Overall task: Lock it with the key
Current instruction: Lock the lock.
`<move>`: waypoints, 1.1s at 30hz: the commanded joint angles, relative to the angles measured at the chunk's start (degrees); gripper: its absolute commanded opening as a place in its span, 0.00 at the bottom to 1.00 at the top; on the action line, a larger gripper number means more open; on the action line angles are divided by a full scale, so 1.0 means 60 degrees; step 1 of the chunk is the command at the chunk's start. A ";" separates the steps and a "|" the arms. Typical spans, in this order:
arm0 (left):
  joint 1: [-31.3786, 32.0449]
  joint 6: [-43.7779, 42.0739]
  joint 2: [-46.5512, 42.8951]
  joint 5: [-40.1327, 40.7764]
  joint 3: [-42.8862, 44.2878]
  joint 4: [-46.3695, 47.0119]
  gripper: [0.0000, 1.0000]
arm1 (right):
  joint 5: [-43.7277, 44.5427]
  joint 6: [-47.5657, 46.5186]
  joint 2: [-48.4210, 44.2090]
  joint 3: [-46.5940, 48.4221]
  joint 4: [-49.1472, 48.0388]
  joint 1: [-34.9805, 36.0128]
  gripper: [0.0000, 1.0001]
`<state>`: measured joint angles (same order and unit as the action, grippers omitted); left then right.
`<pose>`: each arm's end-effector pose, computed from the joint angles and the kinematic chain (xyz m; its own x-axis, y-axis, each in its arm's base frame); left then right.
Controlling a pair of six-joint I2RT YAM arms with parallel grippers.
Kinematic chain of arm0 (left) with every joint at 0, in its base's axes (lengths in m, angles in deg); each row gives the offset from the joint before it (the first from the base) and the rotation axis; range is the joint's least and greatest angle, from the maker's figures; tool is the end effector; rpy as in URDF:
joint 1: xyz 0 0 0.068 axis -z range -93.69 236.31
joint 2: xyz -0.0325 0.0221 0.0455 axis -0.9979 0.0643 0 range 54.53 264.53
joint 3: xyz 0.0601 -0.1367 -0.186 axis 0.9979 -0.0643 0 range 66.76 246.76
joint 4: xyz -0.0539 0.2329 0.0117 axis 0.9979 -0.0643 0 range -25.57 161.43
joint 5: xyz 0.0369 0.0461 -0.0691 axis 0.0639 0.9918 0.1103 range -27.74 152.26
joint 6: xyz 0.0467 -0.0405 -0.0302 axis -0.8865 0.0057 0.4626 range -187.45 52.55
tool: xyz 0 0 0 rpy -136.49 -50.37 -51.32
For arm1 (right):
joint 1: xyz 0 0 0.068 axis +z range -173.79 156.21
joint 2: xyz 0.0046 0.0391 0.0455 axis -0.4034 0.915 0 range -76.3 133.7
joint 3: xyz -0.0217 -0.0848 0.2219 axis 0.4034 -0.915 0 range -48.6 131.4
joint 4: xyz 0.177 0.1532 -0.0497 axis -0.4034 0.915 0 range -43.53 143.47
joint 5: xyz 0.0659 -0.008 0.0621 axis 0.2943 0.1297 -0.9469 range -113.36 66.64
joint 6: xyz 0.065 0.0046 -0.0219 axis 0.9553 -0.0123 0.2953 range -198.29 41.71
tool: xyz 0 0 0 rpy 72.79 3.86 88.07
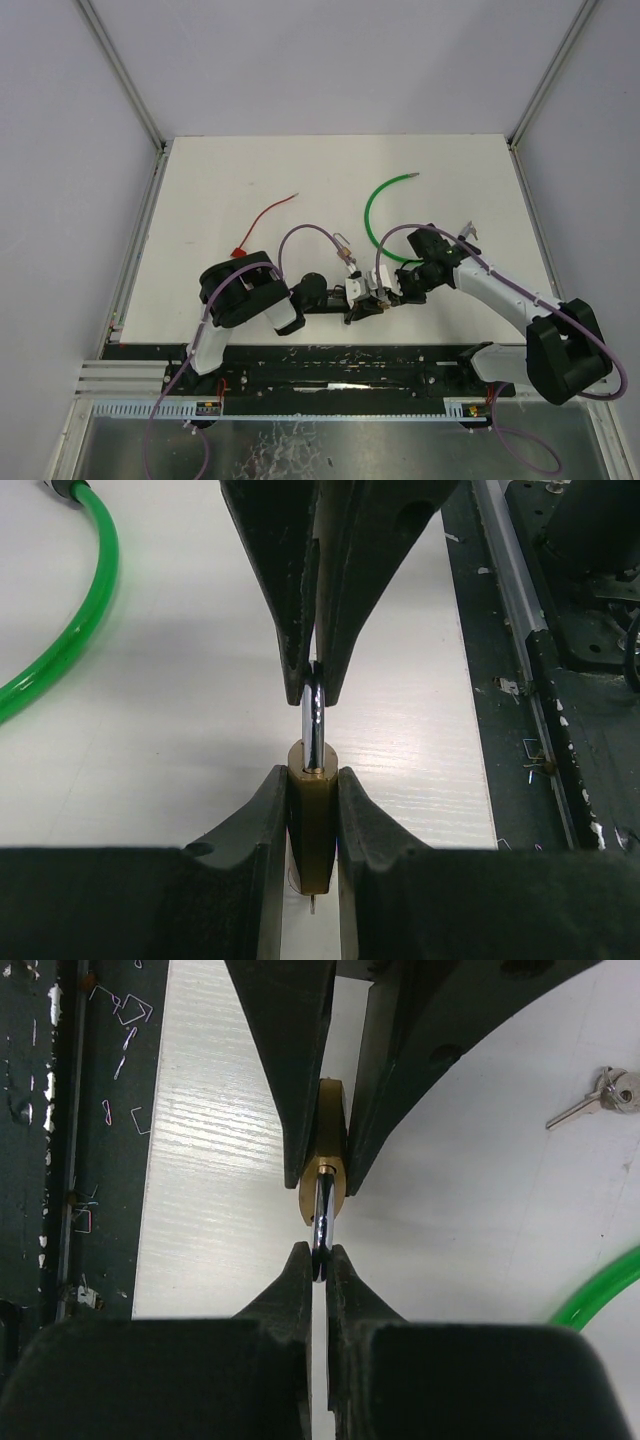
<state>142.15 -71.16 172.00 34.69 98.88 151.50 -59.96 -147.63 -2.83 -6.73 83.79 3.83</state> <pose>0.1617 -0.2840 0.0890 0.0125 0.0837 -0.9964 0.9935 0.1113 0.0218 0.1774 0.1302 0.1570 0.2343 -0.7253 -0.6473 -0.9719 -0.1888 -0.1403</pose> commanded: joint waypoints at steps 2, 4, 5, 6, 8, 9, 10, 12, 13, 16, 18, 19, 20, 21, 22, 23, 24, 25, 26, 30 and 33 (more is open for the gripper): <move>0.0041 -0.0122 0.0219 0.0804 0.0396 0.1302 0.00 | -0.2310 0.0651 0.0139 -0.0283 -0.1291 0.1031 0.00; 0.0044 -0.0101 0.0223 0.0821 0.0370 0.1332 0.00 | -0.2366 0.1068 -0.0061 -0.0356 -0.1674 0.1079 0.00; 0.0048 -0.0100 0.0226 0.0824 0.0367 0.1319 0.00 | -0.2398 0.1107 -0.0108 -0.0412 -0.1748 0.1121 0.00; 0.0045 -0.0100 0.0230 0.0848 0.0373 0.1318 0.00 | -0.2435 0.1117 -0.0123 -0.0461 -0.1811 0.1203 0.00; 0.0040 -0.0100 0.0220 0.0849 0.0360 0.1319 0.00 | -0.2438 0.1134 -0.0039 -0.0491 -0.1854 0.1380 0.00; 0.0040 -0.0097 0.0226 0.0839 0.0358 0.1318 0.00 | -0.2407 0.1134 0.0047 -0.0471 -0.1822 0.1501 0.00; 0.0040 -0.0096 0.0230 0.0859 0.0360 0.1325 0.00 | -0.2354 0.1113 0.0131 -0.0441 -0.1799 0.1611 0.00; 0.0042 -0.0093 0.0224 0.0866 0.0341 0.1370 0.00 | -0.2338 0.1139 0.0185 -0.0415 -0.1821 0.1792 0.00; 0.0040 -0.0088 0.0224 0.0866 0.0311 0.1414 0.00 | -0.2350 0.1141 0.0203 -0.0408 -0.1812 0.1842 0.00; 0.0026 -0.0074 0.0217 0.0880 0.0294 0.1448 0.00 | -0.2441 0.1186 0.0184 -0.0443 -0.1860 0.1957 0.00; -0.0003 0.0009 0.0226 0.0822 0.0262 0.1541 0.00 | -0.2441 0.1194 0.0250 -0.0429 -0.1876 0.2094 0.00; -0.0037 0.0054 0.0250 0.0820 0.0227 0.1617 0.00 | -0.2442 0.1187 0.0294 -0.0426 -0.1903 0.2172 0.00; -0.0076 0.0126 0.0248 0.0813 0.0197 0.1721 0.00 | -0.2428 0.1184 0.0358 -0.0406 -0.1923 0.2256 0.00; -0.0106 0.0193 0.0253 0.0836 0.0167 0.1782 0.00 | -0.2413 0.1175 0.0397 -0.0392 -0.1938 0.2334 0.00; -0.0125 0.0235 0.0244 0.0861 0.0145 0.1799 0.00 | -0.2422 0.1184 0.0440 -0.0407 -0.1981 0.2397 0.00; -0.0134 0.0244 0.0238 0.0884 0.0121 0.1810 0.00 | -0.2429 0.1211 0.0464 -0.0422 -0.2051 0.2464 0.00; -0.0132 0.0247 0.0230 0.0931 0.0112 0.1808 0.00 | -0.2459 0.1224 0.0489 -0.0442 -0.2123 0.2499 0.00; -0.0133 0.0245 0.0236 0.0970 0.0087 0.1816 0.00 | -0.2475 0.1229 0.0509 -0.0468 -0.2187 0.2544 0.00; -0.0135 0.0261 0.0228 0.1009 0.0071 0.1823 0.00 | -0.2457 0.1228 0.0524 -0.0491 -0.2259 0.2589 0.00; -0.0122 0.0283 0.0207 0.0986 0.0038 0.1837 0.00 | -0.2399 0.1228 0.0494 -0.0661 -0.2734 0.2669 0.00; -0.0135 0.0313 0.0227 0.0869 0.0039 0.1845 0.00 | -0.2456 0.1322 0.0470 -0.0758 -0.2981 0.2691 0.00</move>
<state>140.62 -70.48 172.24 34.16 94.92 157.14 -54.30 -138.43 -3.68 -8.02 76.71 11.48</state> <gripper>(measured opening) 0.164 0.033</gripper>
